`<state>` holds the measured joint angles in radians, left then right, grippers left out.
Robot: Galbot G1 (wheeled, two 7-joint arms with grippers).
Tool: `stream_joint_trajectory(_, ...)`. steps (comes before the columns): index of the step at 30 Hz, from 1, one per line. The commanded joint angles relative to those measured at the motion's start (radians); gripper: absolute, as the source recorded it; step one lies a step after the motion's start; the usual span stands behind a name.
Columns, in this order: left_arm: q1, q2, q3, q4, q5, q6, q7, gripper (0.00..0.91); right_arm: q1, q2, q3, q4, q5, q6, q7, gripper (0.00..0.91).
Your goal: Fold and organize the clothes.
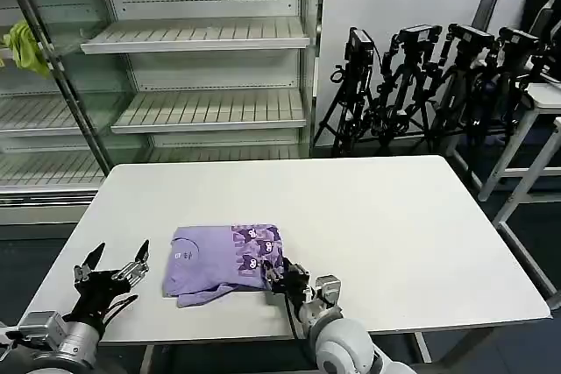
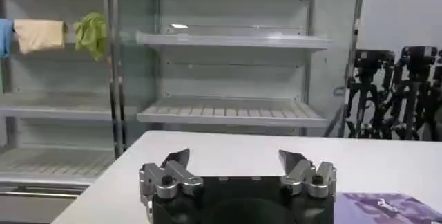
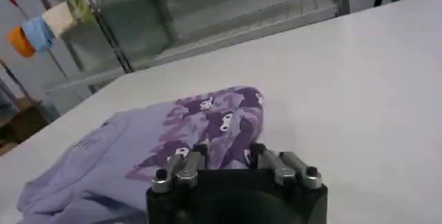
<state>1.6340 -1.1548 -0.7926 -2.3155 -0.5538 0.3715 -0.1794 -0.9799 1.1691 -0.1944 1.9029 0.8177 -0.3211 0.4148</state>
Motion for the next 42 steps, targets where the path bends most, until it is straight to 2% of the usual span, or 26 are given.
stream_joint_trajectory(1, 0.004, 0.000, -0.003, -0.001, 0.000, -0.001, 0.000, 0.887, -0.036, 0.023, 0.016, -0.012, -0.001, 0.004, -0.003, 0.000)
stream_joint_trajectory(7, 0.003, -0.002, 0.002, -0.005, 0.000, -0.002, 0.001, 0.877, -0.063, 0.000, 0.042, 0.013, -0.009, 0.007, -0.006, 0.000)
stream_joint_trajectory(12, 0.003, -0.001, 0.008, -0.017, -0.003, -0.002, 0.003, 0.867, -0.101, -0.058, 0.083, 0.080, -0.005, 0.007, -0.010, 0.000)
stream_joint_trajectory(18, -0.008, 0.000, 0.025, -0.027, -0.005, 0.001, 0.004, 0.867, -0.142, -0.217, 0.173, 0.174, 0.036, -0.002, -0.003, 0.000)
stream_joint_trajectory(22, -0.023, 0.002, 0.040, -0.026, -0.010, 0.005, 0.002, 0.856, -0.162, -0.319, 0.218, 0.230, 0.046, -0.002, 0.018, 0.000)
stream_joint_trajectory(26, -0.042, 0.003, 0.063, -0.021, -0.012, 0.008, 0.002, 0.856, -0.172, -0.382, 0.259, 0.262, 0.046, -0.002, 0.048, 0.000)
stream_joint_trajectory(36, -0.081, 0.015, 0.107, -0.001, -0.029, 0.008, 0.003, 0.856, -0.199, -0.443, 0.326, 0.316, 0.066, -0.041, 0.105, 0.000)
stream_joint_trajectory(37, -0.084, 0.016, 0.109, 0.000, -0.031, 0.008, 0.002, 0.856, -0.198, -0.445, 0.328, 0.315, 0.065, -0.044, 0.108, 0.131)
stream_joint_trajectory(38, -0.087, 0.017, 0.111, 0.003, -0.033, 0.008, 0.002, 0.856, -0.197, -0.447, 0.330, 0.313, 0.054, -0.046, 0.112, 0.907)
stream_joint_trajectory(42, -0.099, 0.021, 0.123, 0.011, -0.036, 0.007, 0.005, 0.867, -0.185, -0.458, 0.340, 0.300, 0.009, -0.047, 0.102, 0.907)
